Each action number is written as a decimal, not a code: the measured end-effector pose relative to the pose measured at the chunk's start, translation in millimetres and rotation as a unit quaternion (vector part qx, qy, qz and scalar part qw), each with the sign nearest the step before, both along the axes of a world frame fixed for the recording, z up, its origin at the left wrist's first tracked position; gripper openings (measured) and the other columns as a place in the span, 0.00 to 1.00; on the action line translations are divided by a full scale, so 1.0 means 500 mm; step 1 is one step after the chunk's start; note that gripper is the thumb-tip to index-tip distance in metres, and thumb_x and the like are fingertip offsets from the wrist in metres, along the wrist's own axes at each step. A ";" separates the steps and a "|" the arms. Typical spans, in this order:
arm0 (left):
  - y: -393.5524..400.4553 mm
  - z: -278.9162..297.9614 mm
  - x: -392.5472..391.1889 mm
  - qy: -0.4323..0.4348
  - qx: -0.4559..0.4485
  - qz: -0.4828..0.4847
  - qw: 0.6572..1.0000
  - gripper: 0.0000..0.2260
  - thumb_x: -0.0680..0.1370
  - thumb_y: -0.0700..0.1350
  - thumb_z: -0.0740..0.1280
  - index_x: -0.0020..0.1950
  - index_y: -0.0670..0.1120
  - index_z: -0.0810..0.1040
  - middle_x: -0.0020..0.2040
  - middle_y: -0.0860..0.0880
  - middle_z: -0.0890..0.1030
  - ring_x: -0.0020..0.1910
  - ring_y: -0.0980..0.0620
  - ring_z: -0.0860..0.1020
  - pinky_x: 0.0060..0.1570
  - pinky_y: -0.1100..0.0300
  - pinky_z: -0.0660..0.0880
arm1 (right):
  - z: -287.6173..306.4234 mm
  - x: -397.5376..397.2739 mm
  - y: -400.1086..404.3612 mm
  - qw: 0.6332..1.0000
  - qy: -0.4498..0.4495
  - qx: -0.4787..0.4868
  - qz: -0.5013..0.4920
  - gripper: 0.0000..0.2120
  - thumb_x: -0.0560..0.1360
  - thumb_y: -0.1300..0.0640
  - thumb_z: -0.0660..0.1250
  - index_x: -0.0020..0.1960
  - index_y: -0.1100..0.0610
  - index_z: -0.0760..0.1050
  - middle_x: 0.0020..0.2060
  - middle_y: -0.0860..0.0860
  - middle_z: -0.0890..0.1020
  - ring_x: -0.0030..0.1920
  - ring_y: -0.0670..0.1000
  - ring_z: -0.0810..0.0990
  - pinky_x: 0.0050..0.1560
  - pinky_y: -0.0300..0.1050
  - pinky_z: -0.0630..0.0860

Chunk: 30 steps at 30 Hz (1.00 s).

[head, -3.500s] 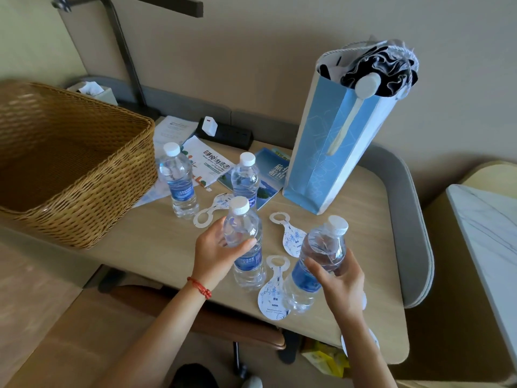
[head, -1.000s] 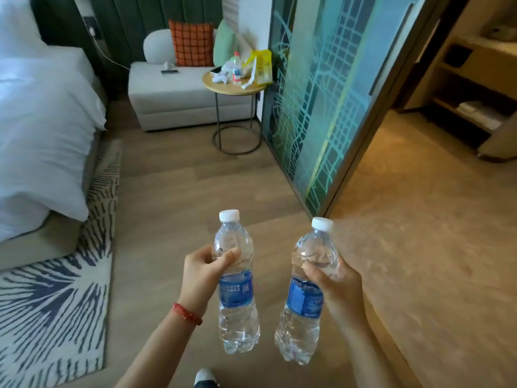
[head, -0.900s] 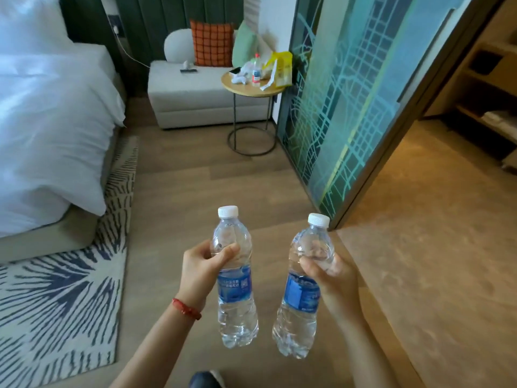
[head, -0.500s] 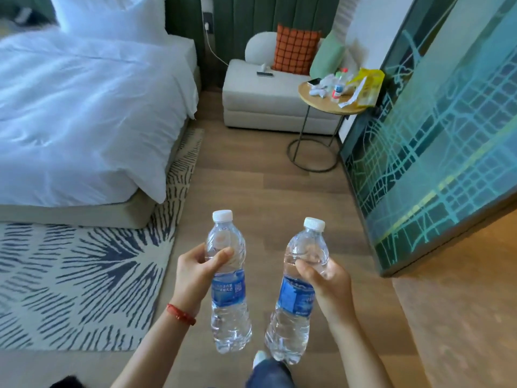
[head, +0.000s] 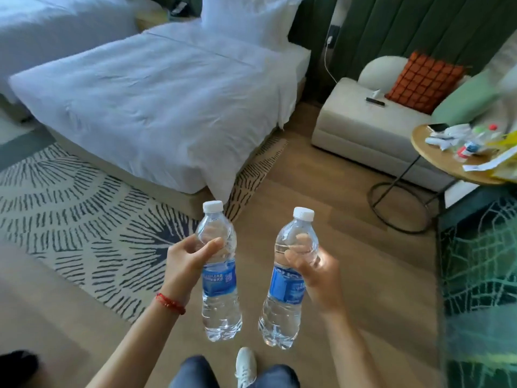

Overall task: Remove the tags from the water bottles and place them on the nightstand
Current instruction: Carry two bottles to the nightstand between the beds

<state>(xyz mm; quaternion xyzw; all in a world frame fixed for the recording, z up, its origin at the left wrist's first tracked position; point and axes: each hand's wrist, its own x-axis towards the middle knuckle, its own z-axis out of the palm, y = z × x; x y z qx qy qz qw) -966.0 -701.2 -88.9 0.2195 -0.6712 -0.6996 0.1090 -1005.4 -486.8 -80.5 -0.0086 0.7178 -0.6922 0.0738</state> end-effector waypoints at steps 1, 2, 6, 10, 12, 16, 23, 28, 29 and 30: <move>-0.010 0.003 -0.011 0.004 0.000 0.011 1.000 0.12 0.62 0.47 0.76 0.39 0.42 0.81 0.33 0.47 0.83 0.33 0.53 0.81 0.34 0.63 0.78 | 0.000 -0.022 -0.014 1.000 -0.001 -0.006 0.011 0.23 0.54 0.44 0.74 0.43 0.57 0.79 0.33 0.48 0.84 0.34 0.45 0.82 0.34 0.34 0.76; -0.021 0.003 -0.021 0.009 0.001 0.022 1.000 0.07 0.65 0.45 0.74 0.39 0.43 0.81 0.32 0.49 0.83 0.32 0.55 0.81 0.32 0.65 0.77 | -0.002 -0.043 -0.029 1.000 -0.001 -0.013 0.023 0.23 0.55 0.44 0.74 0.44 0.58 0.79 0.33 0.48 0.84 0.34 0.45 0.82 0.33 0.34 0.76; -0.085 0.000 -0.060 0.009 -0.003 0.067 0.998 0.04 0.66 0.44 0.72 0.38 0.45 0.81 0.32 0.48 0.83 0.32 0.55 0.80 0.31 0.66 0.77 | -0.008 -0.118 -0.101 0.997 -0.003 -0.015 0.069 0.22 0.56 0.44 0.74 0.43 0.58 0.79 0.33 0.49 0.85 0.33 0.46 0.83 0.32 0.34 0.76; -0.180 -0.012 -0.100 0.009 0.005 0.091 0.996 0.08 0.63 0.49 0.72 0.38 0.48 0.81 0.32 0.49 0.84 0.33 0.54 0.81 0.33 0.65 0.78 | -0.021 -0.186 -0.203 0.995 -0.006 -0.008 0.103 0.20 0.56 0.44 0.74 0.41 0.56 0.80 0.34 0.50 0.85 0.34 0.47 0.83 0.33 0.34 0.76; -0.239 -0.019 -0.126 0.010 0.018 0.105 0.994 0.12 0.60 0.52 0.72 0.39 0.47 0.82 0.33 0.50 0.84 0.34 0.53 0.82 0.34 0.65 0.78 | -0.026 -0.224 -0.270 0.993 -0.010 -0.017 0.113 0.18 0.56 0.45 0.75 0.41 0.54 0.80 0.35 0.51 0.85 0.35 0.48 0.84 0.33 0.35 0.77; -0.383 -0.026 -0.187 0.016 0.007 0.127 0.992 0.12 0.59 0.53 0.72 0.38 0.48 0.82 0.32 0.51 0.84 0.34 0.54 0.81 0.34 0.65 0.78 | -0.032 -0.299 -0.425 0.991 -0.004 -0.018 0.132 0.16 0.57 0.46 0.75 0.41 0.52 0.81 0.34 0.49 0.85 0.34 0.47 0.84 0.33 0.34 0.76; -0.660 0.009 -0.279 0.028 -0.033 0.142 0.989 0.10 0.59 0.52 0.77 0.36 0.50 0.82 0.33 0.49 0.84 0.34 0.54 0.81 0.34 0.63 0.78 | -0.020 -0.411 -0.715 0.990 -0.006 -0.033 0.141 0.17 0.56 0.45 0.75 0.39 0.54 0.80 0.33 0.48 0.85 0.34 0.45 0.84 0.32 0.32 0.76; -0.826 0.017 -0.330 0.039 -0.019 0.149 0.988 0.11 0.60 0.52 0.77 0.38 0.50 0.81 0.35 0.52 0.85 0.34 0.54 0.82 0.32 0.67 0.77 | -0.026 -0.490 -0.887 0.988 -0.009 -0.014 0.155 0.26 0.54 0.41 0.73 0.46 0.55 0.78 0.34 0.43 0.85 0.35 0.42 0.83 0.33 0.30 0.75; -0.856 0.014 -0.340 0.039 -0.012 0.157 0.987 0.12 0.60 0.53 0.76 0.38 0.50 0.82 0.35 0.51 0.85 0.34 0.53 0.82 0.32 0.67 0.77 | -0.028 -0.507 -0.918 0.987 -0.005 -0.008 0.161 0.26 0.54 0.41 0.73 0.46 0.56 0.78 0.34 0.43 0.85 0.35 0.42 0.83 0.33 0.30 0.75; -0.885 0.010 -0.352 0.037 -0.004 0.169 0.985 0.11 0.60 0.53 0.75 0.38 0.50 0.82 0.35 0.51 0.85 0.34 0.53 0.82 0.32 0.66 0.77 | -0.029 -0.526 -0.948 0.986 -0.003 -0.001 0.169 0.26 0.54 0.41 0.73 0.47 0.56 0.78 0.34 0.43 0.85 0.35 0.42 0.83 0.33 0.30 0.75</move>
